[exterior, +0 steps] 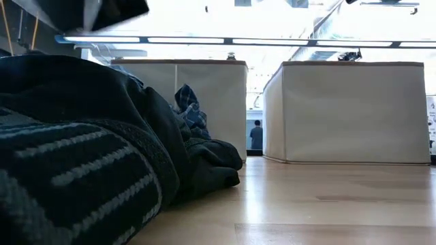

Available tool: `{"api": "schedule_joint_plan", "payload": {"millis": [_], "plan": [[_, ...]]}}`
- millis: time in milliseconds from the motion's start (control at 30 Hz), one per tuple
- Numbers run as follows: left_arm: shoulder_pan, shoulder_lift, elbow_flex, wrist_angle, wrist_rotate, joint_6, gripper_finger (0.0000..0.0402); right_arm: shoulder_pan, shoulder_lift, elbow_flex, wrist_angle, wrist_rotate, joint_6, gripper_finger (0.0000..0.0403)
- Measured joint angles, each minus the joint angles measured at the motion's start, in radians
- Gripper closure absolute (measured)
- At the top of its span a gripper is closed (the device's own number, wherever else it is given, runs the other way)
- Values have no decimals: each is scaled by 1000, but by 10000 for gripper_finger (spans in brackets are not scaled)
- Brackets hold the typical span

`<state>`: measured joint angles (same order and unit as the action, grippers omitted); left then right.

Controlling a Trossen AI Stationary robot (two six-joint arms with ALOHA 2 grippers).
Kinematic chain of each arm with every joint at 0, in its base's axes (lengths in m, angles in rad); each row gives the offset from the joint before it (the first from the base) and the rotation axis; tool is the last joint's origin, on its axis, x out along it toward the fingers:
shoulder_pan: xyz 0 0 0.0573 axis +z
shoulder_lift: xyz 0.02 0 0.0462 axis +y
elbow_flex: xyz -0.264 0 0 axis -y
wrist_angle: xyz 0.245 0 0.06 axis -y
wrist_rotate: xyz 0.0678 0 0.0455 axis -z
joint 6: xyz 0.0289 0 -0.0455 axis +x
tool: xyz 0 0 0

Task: Sort clothes
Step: Put the black underwear into the left brown bin

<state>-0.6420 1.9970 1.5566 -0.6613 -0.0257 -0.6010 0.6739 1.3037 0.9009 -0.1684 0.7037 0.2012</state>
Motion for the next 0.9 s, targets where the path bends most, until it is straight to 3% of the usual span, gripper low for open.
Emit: {"api": "schedule_joint_plan", "payload": {"millis": [300,533,767,900], "plan": [[74,5,-5,-137,-12,145,190,0,0,0,-8,-1,4,224],[80,22,-38,-134,-21,332,190,0,0,0,-8,-1,6,224],[80,35,-152,-113,-11,317,192,0,0,0,-7,-1,7,224],[76,33,-195,-41,19,328,231,0,0,0,-8,-6,7,224]]}}
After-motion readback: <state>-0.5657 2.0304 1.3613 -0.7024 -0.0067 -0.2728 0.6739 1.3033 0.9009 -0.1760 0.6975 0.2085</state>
